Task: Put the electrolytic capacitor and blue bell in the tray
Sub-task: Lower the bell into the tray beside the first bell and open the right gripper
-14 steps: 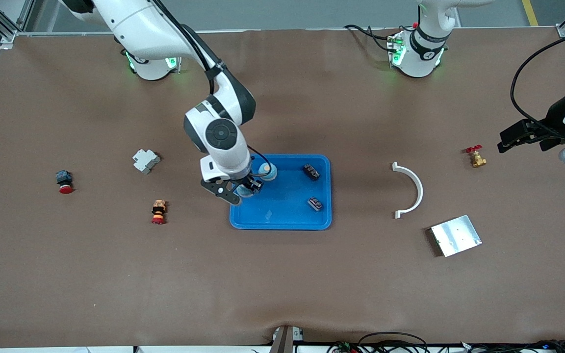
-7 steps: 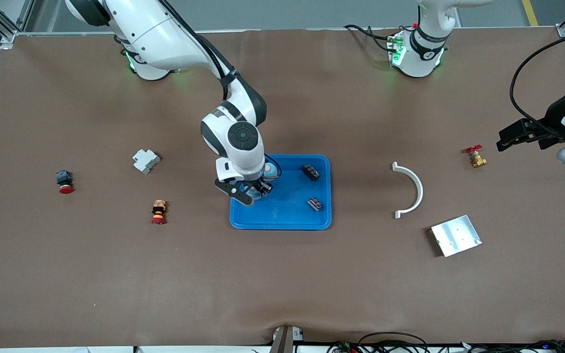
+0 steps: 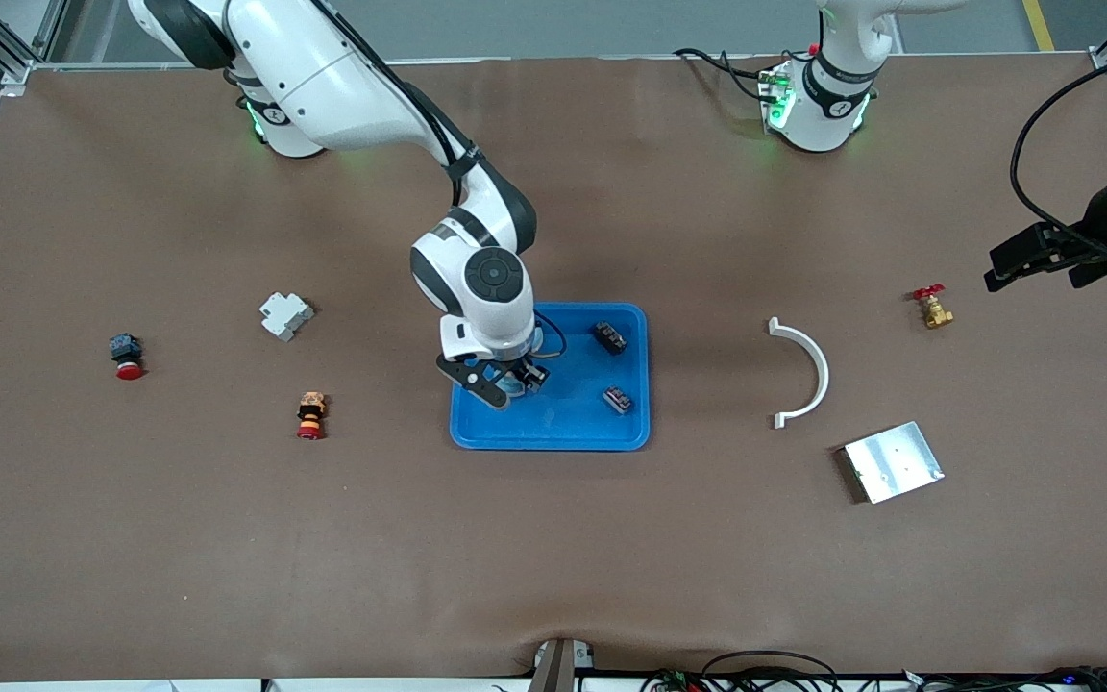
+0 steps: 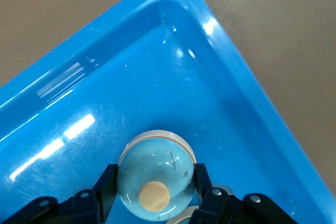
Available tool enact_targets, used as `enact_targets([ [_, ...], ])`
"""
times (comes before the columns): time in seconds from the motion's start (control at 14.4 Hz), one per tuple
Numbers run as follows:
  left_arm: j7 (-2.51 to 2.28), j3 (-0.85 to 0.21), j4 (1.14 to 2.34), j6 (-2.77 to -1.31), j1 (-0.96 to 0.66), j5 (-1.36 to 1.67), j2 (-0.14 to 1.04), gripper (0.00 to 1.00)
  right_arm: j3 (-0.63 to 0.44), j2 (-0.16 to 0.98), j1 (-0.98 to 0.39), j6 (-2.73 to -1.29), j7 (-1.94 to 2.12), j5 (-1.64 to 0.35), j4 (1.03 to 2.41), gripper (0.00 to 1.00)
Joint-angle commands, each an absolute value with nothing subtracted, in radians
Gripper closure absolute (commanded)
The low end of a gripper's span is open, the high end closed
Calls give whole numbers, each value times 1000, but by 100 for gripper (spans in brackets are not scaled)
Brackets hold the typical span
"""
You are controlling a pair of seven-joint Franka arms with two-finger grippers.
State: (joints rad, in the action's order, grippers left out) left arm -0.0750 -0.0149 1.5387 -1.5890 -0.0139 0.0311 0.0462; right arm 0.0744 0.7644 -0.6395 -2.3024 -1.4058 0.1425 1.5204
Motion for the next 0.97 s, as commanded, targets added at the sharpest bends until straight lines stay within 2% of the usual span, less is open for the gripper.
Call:
enact_targets([
  [0.0, -69, -11, 1528, -1555, -12, 17, 51, 0, 61, 799, -658, -2295, -1440, 166, 1467, 100],
  [0.9, -69, -11, 1531, -1551, -14, 14, 51, 0, 61, 857, -670, -2336, -1482, 164, 1428, 100],
])
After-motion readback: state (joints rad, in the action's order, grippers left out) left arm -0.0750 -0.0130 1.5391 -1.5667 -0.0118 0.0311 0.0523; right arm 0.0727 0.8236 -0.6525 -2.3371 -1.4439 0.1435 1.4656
